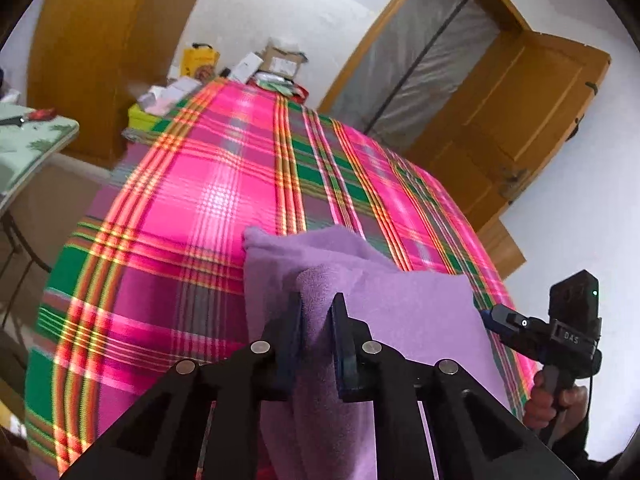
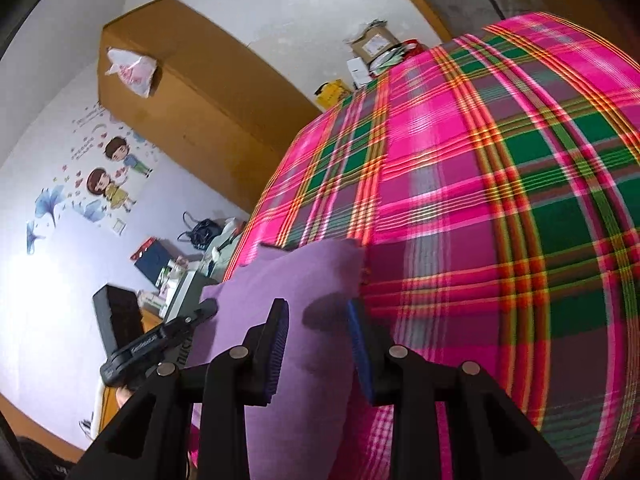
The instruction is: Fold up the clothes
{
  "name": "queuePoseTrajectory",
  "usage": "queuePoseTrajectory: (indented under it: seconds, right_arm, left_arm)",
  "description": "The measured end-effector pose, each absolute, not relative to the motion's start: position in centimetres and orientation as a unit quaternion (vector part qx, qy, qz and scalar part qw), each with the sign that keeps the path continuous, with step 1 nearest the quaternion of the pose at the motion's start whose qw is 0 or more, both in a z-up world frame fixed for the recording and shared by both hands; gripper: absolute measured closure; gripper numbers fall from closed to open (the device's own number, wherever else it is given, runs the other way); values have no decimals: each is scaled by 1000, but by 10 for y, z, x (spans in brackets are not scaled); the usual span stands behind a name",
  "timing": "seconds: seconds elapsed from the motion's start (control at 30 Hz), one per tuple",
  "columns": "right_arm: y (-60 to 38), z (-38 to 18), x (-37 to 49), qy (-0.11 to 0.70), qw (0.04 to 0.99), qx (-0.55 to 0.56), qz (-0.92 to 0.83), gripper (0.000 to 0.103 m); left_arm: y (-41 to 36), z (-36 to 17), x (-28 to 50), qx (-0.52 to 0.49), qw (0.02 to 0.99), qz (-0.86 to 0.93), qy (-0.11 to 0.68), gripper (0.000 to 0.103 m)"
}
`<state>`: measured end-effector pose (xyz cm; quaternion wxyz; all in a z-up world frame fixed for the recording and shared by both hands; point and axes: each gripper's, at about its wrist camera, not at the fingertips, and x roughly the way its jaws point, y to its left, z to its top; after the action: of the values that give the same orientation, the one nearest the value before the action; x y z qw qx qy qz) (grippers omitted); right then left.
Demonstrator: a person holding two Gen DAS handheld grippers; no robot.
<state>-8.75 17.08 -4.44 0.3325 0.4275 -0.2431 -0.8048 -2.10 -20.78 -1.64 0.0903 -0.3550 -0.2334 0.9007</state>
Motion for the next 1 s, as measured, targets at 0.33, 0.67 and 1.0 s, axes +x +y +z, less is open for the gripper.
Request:
queuePoseTrajectory:
  seconds: [0.33, 0.67, 1.0]
  right_arm:
    - [175, -44, -87, -221, 319, 422, -819, 71]
    - [135, -29, -105, -126, 338, 410, -838, 90]
    - [133, -41, -115, -113, 339, 427, -831, 94]
  left_arm:
    - [-219, -29, -25, -377, 86, 891, -237, 85]
    - [-205, -1, 19, -348, 67, 914, -199, 85]
    - [-192, -14, 39, -362, 76, 909, -190, 85]
